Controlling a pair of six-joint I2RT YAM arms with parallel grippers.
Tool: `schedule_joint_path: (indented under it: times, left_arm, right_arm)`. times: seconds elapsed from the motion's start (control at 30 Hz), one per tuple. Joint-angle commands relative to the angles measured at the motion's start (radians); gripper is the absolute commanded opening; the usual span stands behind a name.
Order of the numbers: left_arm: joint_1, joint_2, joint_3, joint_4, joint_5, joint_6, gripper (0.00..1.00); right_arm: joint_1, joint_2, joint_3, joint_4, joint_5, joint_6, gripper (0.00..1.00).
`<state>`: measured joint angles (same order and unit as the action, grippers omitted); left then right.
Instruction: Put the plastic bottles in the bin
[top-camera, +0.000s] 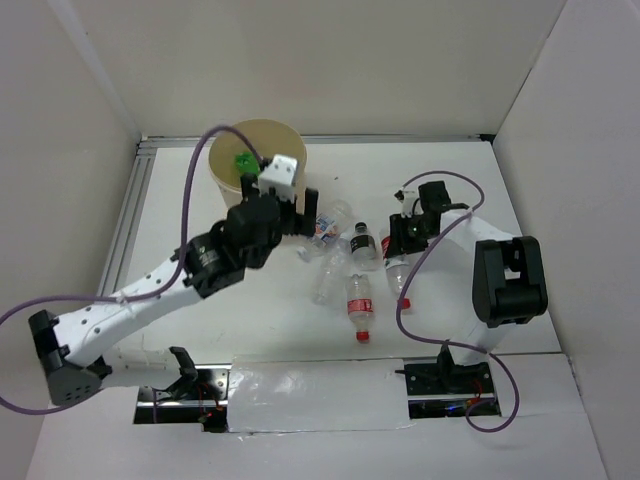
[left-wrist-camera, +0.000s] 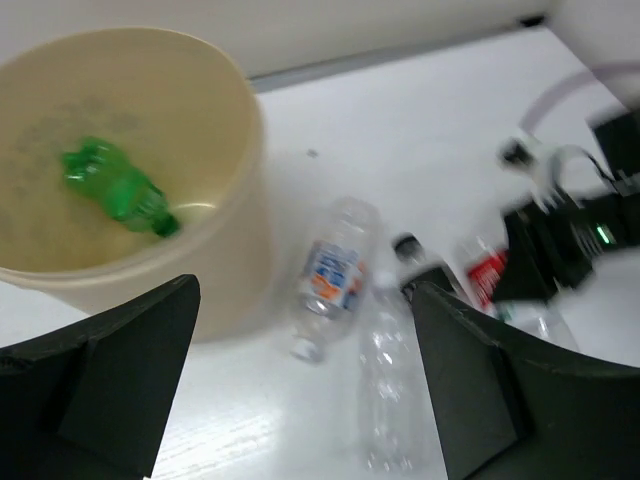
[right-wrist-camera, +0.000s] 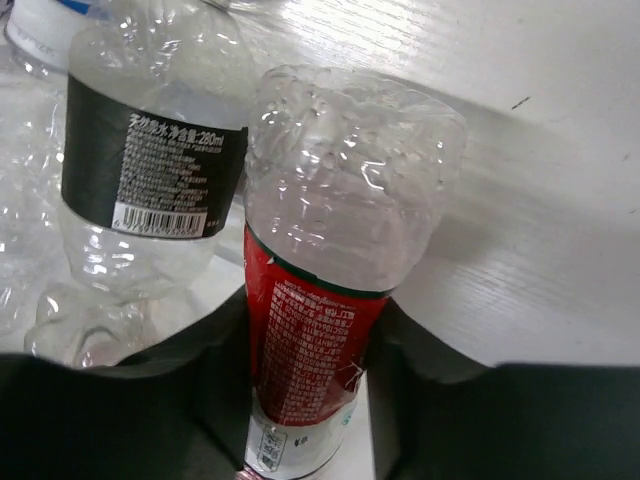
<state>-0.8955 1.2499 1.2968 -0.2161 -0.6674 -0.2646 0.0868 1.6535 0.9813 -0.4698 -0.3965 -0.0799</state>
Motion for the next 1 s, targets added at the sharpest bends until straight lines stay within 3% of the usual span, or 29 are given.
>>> schedule_joint_path:
  times: [0.0, 0.17, 0.33, 0.53, 0.77, 0.83, 0.97]
  left_arm:
    - [-0.104, -0.075, -0.152, 0.046, 0.081, 0.033, 1.0]
    - [-0.226, -0.055, -0.359, 0.027, 0.058, -0.182, 1.0]
    - [-0.266, 0.014, -0.436, 0.075, 0.049, -0.327, 1.0]
    - [-0.286, 0.045, -0.484, 0.107, 0.016, -0.377, 1.0]
    - [-0.296, 0.108, -0.493, 0.107, -0.003, -0.377, 1.0]
    - [-0.296, 0.12, -0.493, 0.107, -0.015, -0.387, 1.0]
    - [-0.296, 0.173, -0.475, 0.089, -0.058, -0.387, 1.0]
  right_arm:
    - [-0.019, -0.036, 0.095, -0.055, -0.008, -0.079, 0.36]
    - [-0.018, -0.072, 0.448, -0.101, -0.126, -0.214, 0.24]
    - [0.062, -0.005, 0.803, 0.086, -0.281, -0.19, 0.23]
    - [0.26, 0.147, 1.058, 0.439, -0.314, -0.077, 0.24]
    - [0.447, 0.437, 1.341, 0.577, -0.292, 0.037, 0.27]
    - [0.456, 0.517, 1.367, 0.6, -0.268, 0.064, 0.35]
    - [0.469, 0.615, 1.457, 0.56, -0.255, 0.094, 0.81]
